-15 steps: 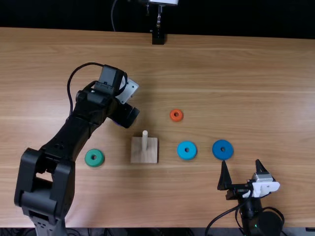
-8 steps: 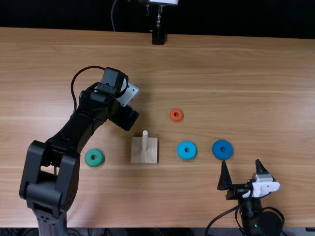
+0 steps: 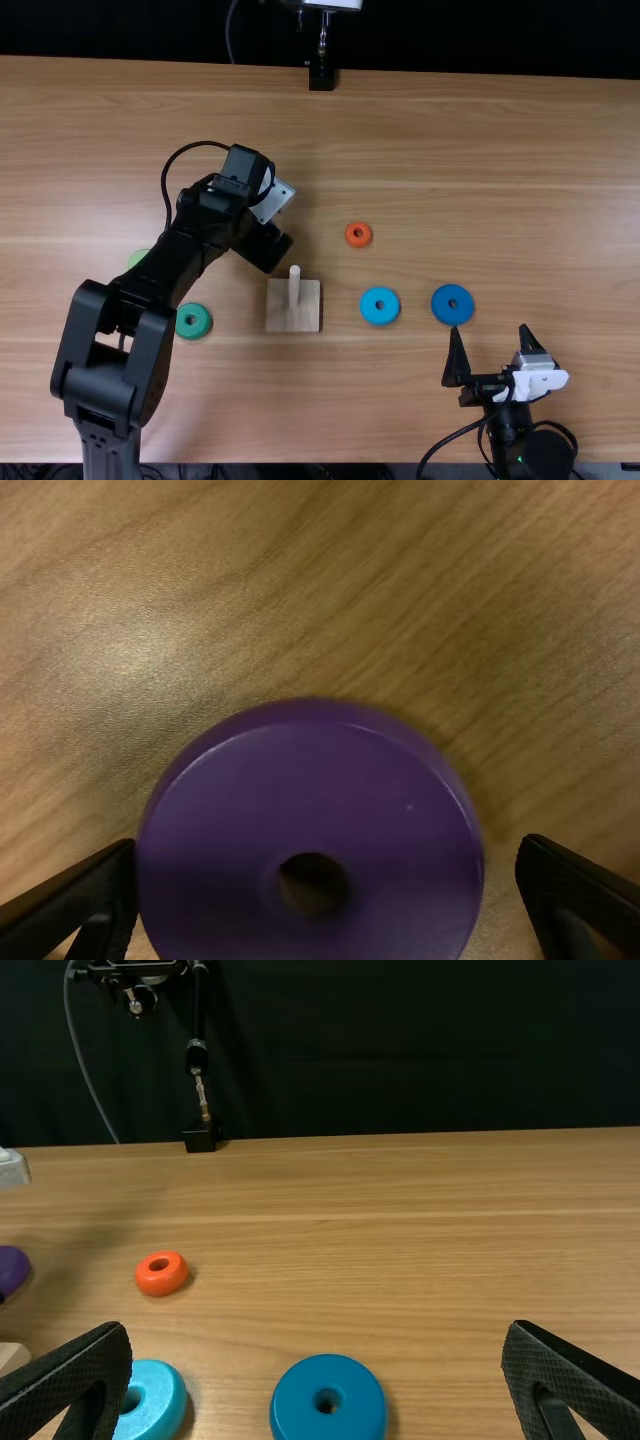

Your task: Build the Hanoi tower: stack the rings onto the peg from bottom to top in this color order: purple, dark blue, light blue, dark green, light green, yellow, orange.

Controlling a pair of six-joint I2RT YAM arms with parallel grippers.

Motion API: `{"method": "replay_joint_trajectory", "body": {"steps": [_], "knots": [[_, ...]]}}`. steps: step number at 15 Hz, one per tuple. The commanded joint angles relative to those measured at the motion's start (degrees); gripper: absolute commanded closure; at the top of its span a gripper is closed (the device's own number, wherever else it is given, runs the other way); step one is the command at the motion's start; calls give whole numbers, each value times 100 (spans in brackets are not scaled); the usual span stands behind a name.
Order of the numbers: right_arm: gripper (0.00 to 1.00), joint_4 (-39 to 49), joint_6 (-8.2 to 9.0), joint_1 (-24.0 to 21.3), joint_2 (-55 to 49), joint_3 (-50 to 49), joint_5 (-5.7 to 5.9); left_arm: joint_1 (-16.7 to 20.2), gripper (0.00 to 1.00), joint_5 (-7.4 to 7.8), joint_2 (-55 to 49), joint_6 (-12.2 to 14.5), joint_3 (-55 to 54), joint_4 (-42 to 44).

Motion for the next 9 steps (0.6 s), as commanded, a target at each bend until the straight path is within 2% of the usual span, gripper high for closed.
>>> {"method": "replay_joint_trajectory", "body": {"steps": [1,2,3,9], "knots": [[0,-14,-12,-30,-73,-58,-12,-62,27,31,172,125,238,12],[0,-14,-12,-30,-73,-58,-12,-106,73,31,172,125,229,12],[0,-24,-12,-30,-73,-58,-12,-106,100,20,164,125,229,22],[0,-14,-12,-30,-73,-58,-12,-71,100,-64,-232,72,502,-83]]}}
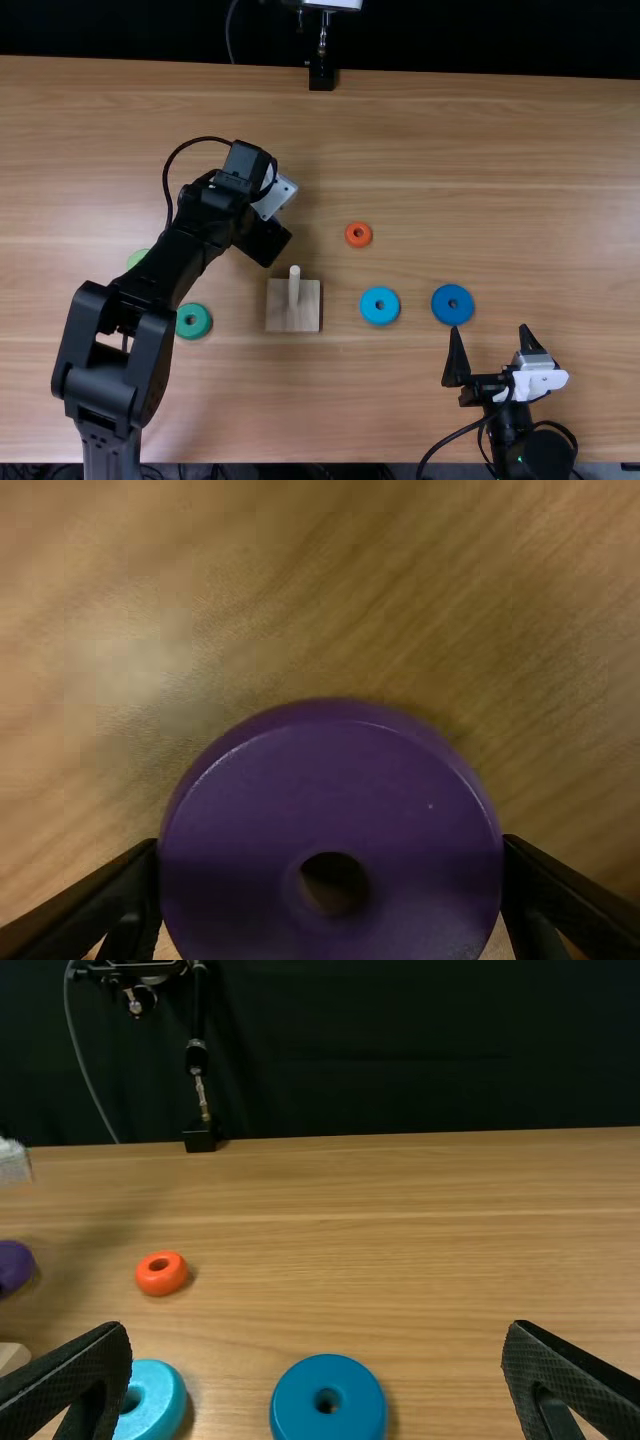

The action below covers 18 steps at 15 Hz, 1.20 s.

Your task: Build the Hanoi tower: stack the rings onto the peg from bottom to top in this color order: purple, dark blue, light blue, dark green, light green, yellow, orange.

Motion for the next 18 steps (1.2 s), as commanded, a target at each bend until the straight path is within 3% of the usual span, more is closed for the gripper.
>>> {"method": "replay_joint_trajectory", "body": {"steps": [1,4,7,11,15,18], "knots": [[0,-18,-10,-30,-73,-58,-10,-7,100,-31,-432,-8,292,-42],[0,-29,-10,-30,-73,-58,-10,10,100,-42,-898,-29,556,-1044],[0,-29,-10,-30,-73,-58,-10,2,100,-147,-1276,-29,995,-1888],[0,-18,-10,-30,-73,-58,-10,-16,100,-126,-1724,-71,1566,-2921],[0,-18,-10,-30,-73,-58,-10,-86,100,-73,-1873,-451,2164,-3649],[0,-18,-10,-30,-73,-58,-10,-403,100,-31,-1926,-693,2305,-3870]]}}
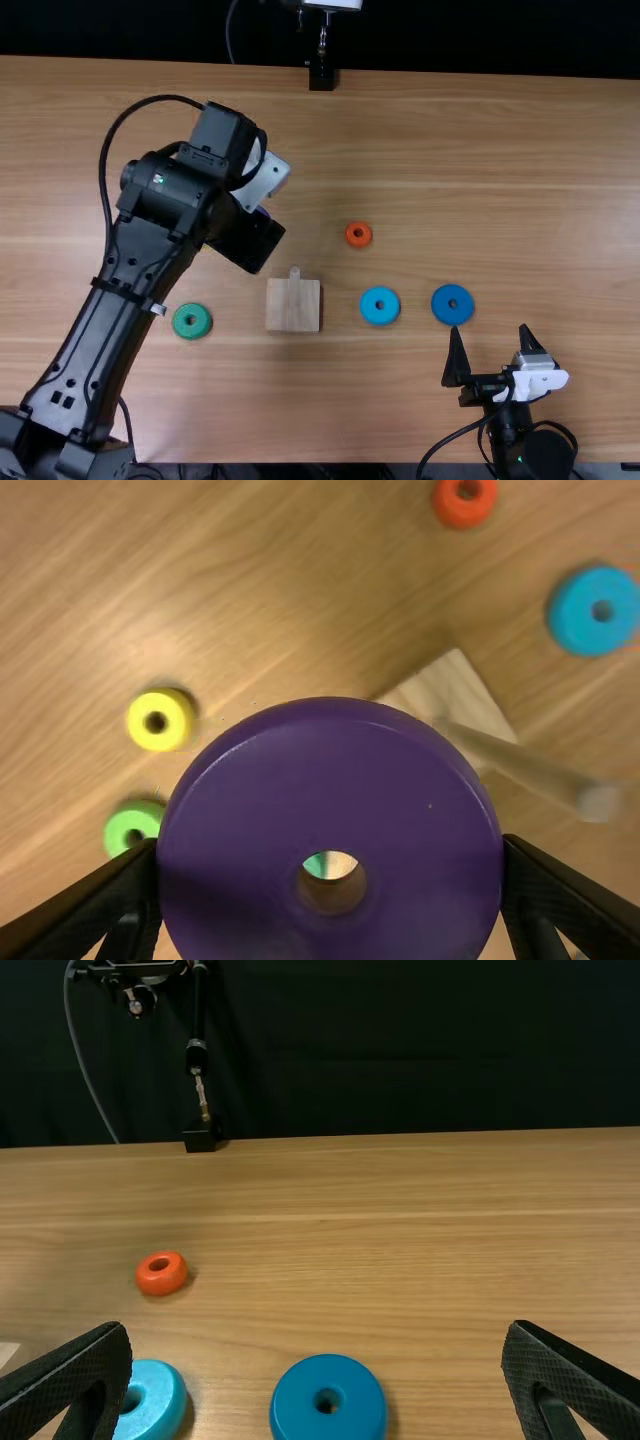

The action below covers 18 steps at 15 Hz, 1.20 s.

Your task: Build the Hanoi tower: stack the rings onto the peg from bottom to top in this color order: purple, dark blue, light blue, dark green, light green, yellow, orange.

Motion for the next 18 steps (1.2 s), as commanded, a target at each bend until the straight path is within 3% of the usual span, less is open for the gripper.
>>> {"method": "replay_joint_trajectory", "body": {"steps": [1,7,13,15,18], "knots": [[0,-27,-12,-30,-73,-58,-10,-189,100,67,-263,-259,206,-21],[0,-16,-12,-30,-73,-58,-10,-690,100,67,-263,-618,206,-21],[0,-16,-12,-30,-73,-58,-10,-927,100,67,-228,-639,189,-21],[0,-27,-12,-30,-73,-58,-10,-971,100,67,-219,-797,180,-21],[0,-16,-12,-30,-73,-58,-10,-1059,100,67,-210,-818,162,-21]]}}
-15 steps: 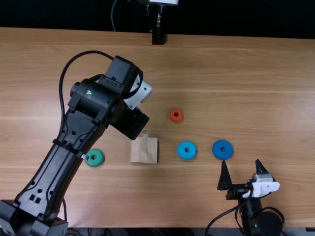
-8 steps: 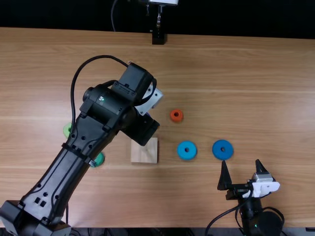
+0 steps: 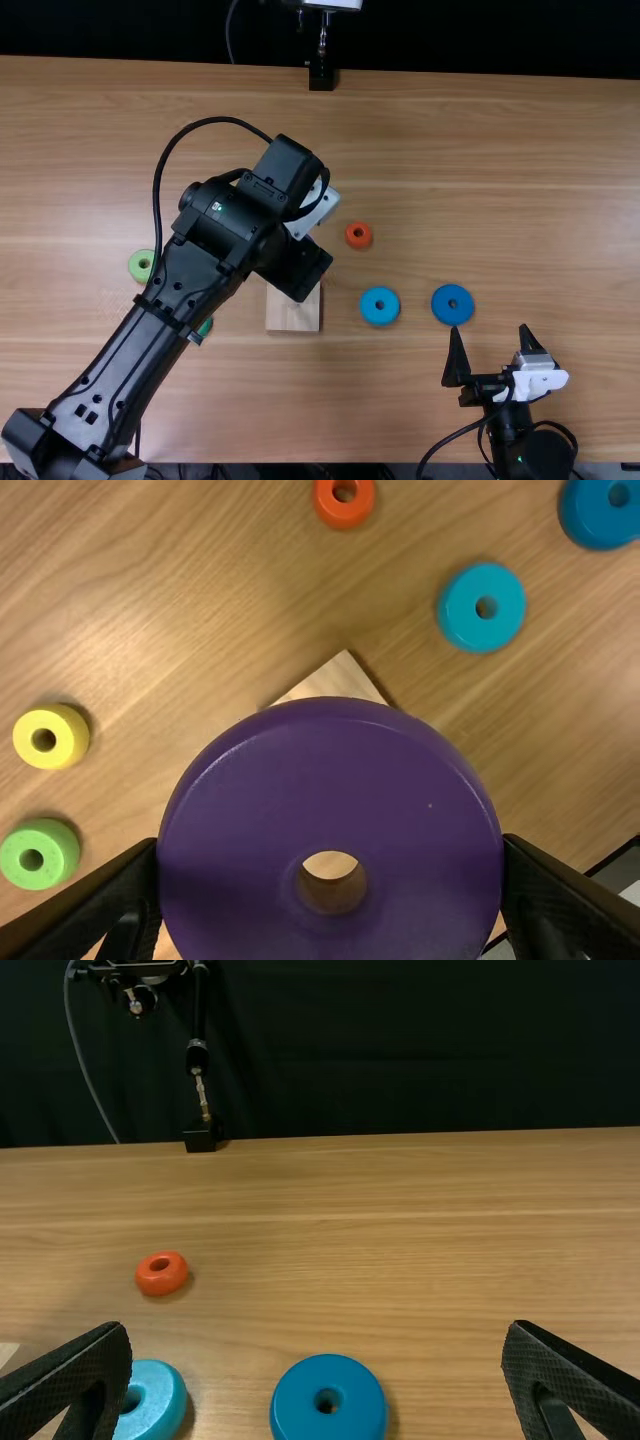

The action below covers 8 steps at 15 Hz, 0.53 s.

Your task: Build the Hanoi tower: stack the rings onto the peg from bottom to top in this color order: purple, dark blue, light blue, dark green, light green, yellow, orange.

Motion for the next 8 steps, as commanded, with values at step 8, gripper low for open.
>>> {"method": "replay_joint_trajectory", "body": {"steps": [8], "knots": [[0,-16,-8,-30,-73,-58,-8,-135,100,65,-182,-44,-66,1]]}}
